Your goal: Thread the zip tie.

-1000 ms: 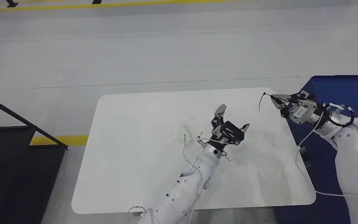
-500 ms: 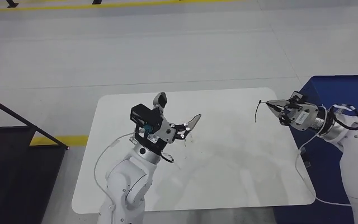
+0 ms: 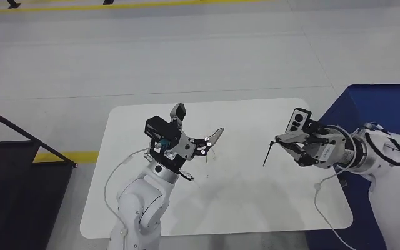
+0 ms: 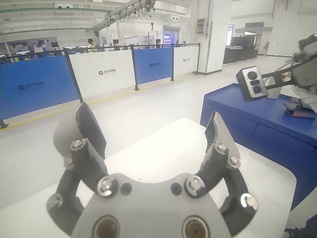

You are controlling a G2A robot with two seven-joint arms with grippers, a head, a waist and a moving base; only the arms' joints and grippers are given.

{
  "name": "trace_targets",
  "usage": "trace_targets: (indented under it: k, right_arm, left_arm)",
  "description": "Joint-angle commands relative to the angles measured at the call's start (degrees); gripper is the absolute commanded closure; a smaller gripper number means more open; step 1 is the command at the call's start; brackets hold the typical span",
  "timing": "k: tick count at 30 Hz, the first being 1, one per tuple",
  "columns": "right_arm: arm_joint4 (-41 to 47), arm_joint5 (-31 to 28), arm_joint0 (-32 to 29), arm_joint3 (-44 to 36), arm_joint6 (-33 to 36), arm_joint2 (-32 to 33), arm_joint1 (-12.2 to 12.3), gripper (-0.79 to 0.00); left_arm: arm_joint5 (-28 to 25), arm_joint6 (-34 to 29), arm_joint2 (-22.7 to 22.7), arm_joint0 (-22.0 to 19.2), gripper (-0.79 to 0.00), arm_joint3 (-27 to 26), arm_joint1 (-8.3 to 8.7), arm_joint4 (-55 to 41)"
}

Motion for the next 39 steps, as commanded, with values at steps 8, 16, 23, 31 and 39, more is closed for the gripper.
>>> trace_targets:
  k: [8, 16, 23, 31, 39]
  right_arm:
    - [6.4, 1.8, 5.6, 3.6, -5.6, -0.3, 0.0, 0.0]
    - [-1.2, 1.0, 17.4, 23.0, -1.8, 1.5, 0.9, 0.0]
    - [-19.8, -0.7, 32.1, 38.4, 1.1, -24.9, -1.1, 0.0]
    - [-36.1, -10.8, 42.9, 51.9, 11.1, -52.8, -6.9, 0.0]
    - [-36.1, -10.8, 42.9, 51.9, 11.1, -52.8, -6.9, 0.0]
  left_arm:
    - [0.0, 0.0, 0.0, 0.0, -0.785, 0.0, 0.0, 0.0]
    - [0.0, 0.0, 0.0, 0.0, -0.785, 0.0, 0.0, 0.0]
    - [0.0, 0.0, 0.0, 0.0, -0.785, 0.0, 0.0, 0.0]
    - [0.0, 0.0, 0.0, 0.0, -0.785, 0.0, 0.0, 0.0]
    - [0.0, 0.0, 0.0, 0.0, -0.785, 0.0, 0.0, 0.0]
